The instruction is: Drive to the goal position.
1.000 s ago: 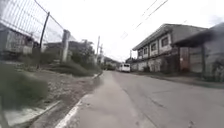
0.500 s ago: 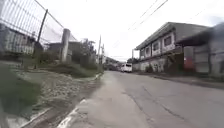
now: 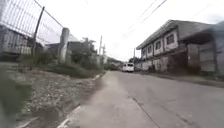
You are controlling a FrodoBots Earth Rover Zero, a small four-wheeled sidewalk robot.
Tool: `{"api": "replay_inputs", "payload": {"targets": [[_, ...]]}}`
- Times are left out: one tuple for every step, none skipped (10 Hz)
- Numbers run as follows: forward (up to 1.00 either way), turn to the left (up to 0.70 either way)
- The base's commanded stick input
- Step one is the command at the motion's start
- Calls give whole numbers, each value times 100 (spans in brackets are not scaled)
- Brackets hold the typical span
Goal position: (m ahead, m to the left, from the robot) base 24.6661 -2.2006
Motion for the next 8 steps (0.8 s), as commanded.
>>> {"api": "replay_inputs", "payload": {"targets": [[70, 0], [70, 0], [70, 0], [70, 0], [70, 0], [70, 0], [70, 0], [70, -3]]}}
